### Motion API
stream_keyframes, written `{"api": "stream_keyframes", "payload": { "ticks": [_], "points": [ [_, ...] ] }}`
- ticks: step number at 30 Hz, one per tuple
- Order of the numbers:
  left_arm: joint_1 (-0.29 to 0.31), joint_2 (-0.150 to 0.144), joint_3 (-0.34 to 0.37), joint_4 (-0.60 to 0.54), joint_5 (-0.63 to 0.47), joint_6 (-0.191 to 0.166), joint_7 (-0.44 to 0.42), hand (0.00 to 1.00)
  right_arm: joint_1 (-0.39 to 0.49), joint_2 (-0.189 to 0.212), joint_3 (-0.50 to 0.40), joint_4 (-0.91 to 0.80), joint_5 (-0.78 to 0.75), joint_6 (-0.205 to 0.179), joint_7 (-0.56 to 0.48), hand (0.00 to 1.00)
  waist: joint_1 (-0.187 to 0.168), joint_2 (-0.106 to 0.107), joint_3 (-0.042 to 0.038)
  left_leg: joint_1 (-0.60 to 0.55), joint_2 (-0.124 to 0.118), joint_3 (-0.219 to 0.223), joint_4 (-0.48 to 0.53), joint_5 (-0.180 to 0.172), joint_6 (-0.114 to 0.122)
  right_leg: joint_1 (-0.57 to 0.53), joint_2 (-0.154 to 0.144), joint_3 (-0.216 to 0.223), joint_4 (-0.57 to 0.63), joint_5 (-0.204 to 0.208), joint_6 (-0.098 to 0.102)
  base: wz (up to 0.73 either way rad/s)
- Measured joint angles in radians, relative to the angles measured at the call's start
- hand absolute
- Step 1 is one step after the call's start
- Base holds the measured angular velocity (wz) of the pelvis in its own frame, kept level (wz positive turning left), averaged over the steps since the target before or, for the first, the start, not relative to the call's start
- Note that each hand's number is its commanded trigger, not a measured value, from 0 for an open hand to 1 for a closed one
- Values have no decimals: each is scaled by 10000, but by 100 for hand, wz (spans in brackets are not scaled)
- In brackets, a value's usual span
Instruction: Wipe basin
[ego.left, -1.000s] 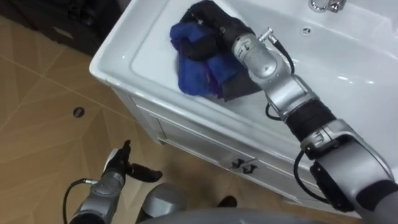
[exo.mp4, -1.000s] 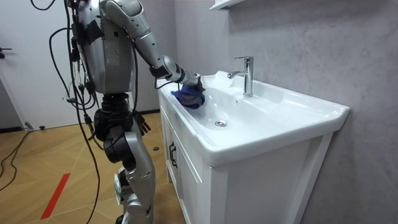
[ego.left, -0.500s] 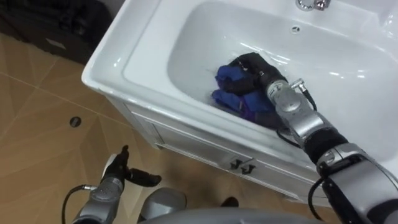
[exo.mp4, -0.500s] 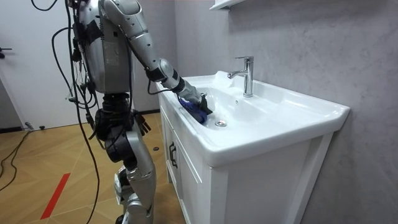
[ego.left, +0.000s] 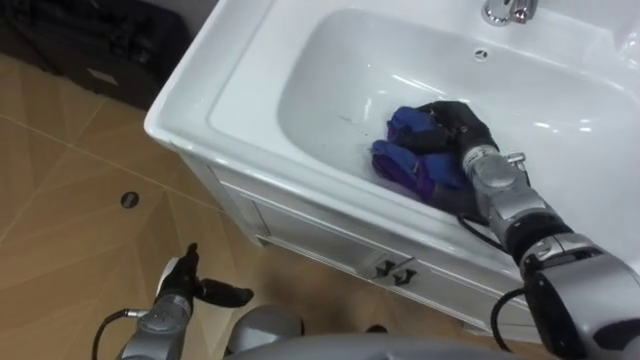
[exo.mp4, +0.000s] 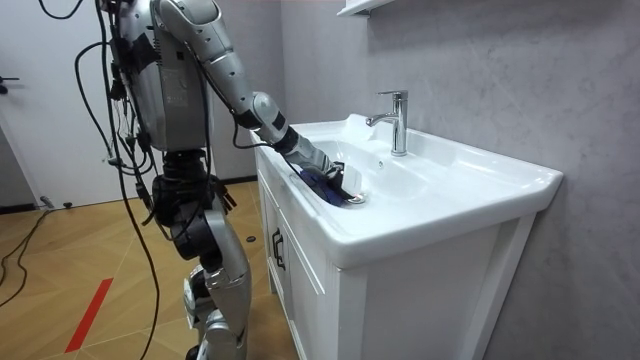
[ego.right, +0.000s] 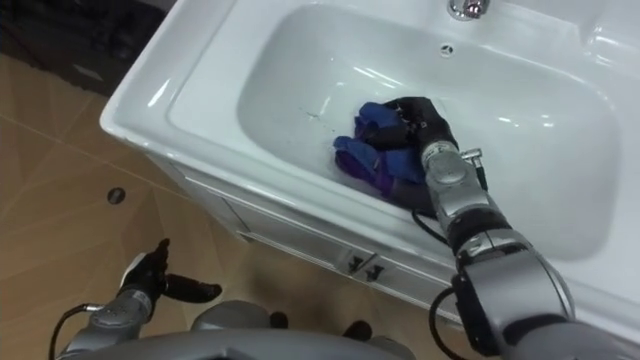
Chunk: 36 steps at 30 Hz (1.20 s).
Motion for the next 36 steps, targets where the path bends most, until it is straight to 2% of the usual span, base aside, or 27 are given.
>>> {"api": "stream_keyframes", "payload": {
  "ticks": [6,9,11,13,15,16,17,19,22,27,31,34,36],
  "points": [
    [27,-17,110,-53,13,-2,-120,0,36,-133,-112,20,-273,-5,-2,100,-94,-37,18,-29,-15,-84,-13,-6,9,17,-13,-21,6,-20,31,4],
    [215,0,409,-56,282,-23,-117,0,127,-342,-431,217,-486,-34,-7,100,-249,-89,10,11,-53,-241,5,-13,22,109,-20,-40,-15,-56,82,13],
    [531,98,763,-400,397,-16,53,0,366,-770,-815,292,-782,-24,-49,100,-418,-229,-20,75,-146,-304,-17,-22,37,152,-52,-66,-5,-105,144,12],
    [857,247,983,-619,479,-26,100,0,579,-1191,-1112,417,-1318,-35,-226,100,-507,-354,-10,139,-158,-299,-27,-19,48,203,-62,-63,-4,-105,145,3],
    [1028,581,1102,-623,681,-46,101,0,1034,-1761,-1266,512,-1931,-65,-563,100,-575,-544,-4,315,-140,-281,-55,-38,77,389,-53,-33,-1,-107,149,2],
    [1057,673,1098,-622,693,-55,100,0,1125,-1874,-1266,528,-2041,-67,-630,100,-608,-565,1,333,-133,-283,-66,-54,95,425,-49,-36,-5,-110,153,6],
    [1147,828,1125,-646,791,-78,113,0,1265,-2007,-1277,547,-2117,-67,-758,100,-699,-637,-45,362,-91,-286,-78,-76,119,456,-55,-36,-8,-129,184,0],
    [1262,886,1266,-669,909,-78,176,0,1402,-2032,-1285,675,-2189,-73,-873,100,-829,-703,-82,512,-88,-261,-69,-133,151,613,-52,44,-22,-135,195,-2],
    [1348,879,1374,-756,1072,-79,225,0,1694,-2034,-1593,698,-2266,-66,-887,100,-824,-676,-79,787,-122,-230,-7,-255,215,915,-58,244,-22,-162,268,0],
    [1583,887,1869,-958,1128,-77,247,0,1921,-2041,-2018,654,-2411,-91,-898,100,-846,-674,-130,925,-166,-209,22,-287,279,1045,-111,251,-23,-137,320,0],
    [1787,882,2100,-1195,1205,-82,274,0,2143,-2041,-2360,656,-2775,-440,-987,100,-924,-643,-161,1151,-162,-200,-26,-286,285,1181,-109,277,-37,-137,322,1],
    [1950,877,2270,-1421,1573,-98,400,0,2184,-2041,-2707,655,-3064,-691,-993,100,-1076,-594,-220,1233,-162,-157,-70,-280,295,1218,-113,316,-17,-141,329,-2],
    [1956,875,2280,-1527,1562,-100,579,0,2175,-2041,-2740,654,-3185,-753,-1017,100,-1079,-587,-235,1292,-159,-34,-90,-280,295,1240,-115,438,-20,-143,332,-9]
  ]
}}
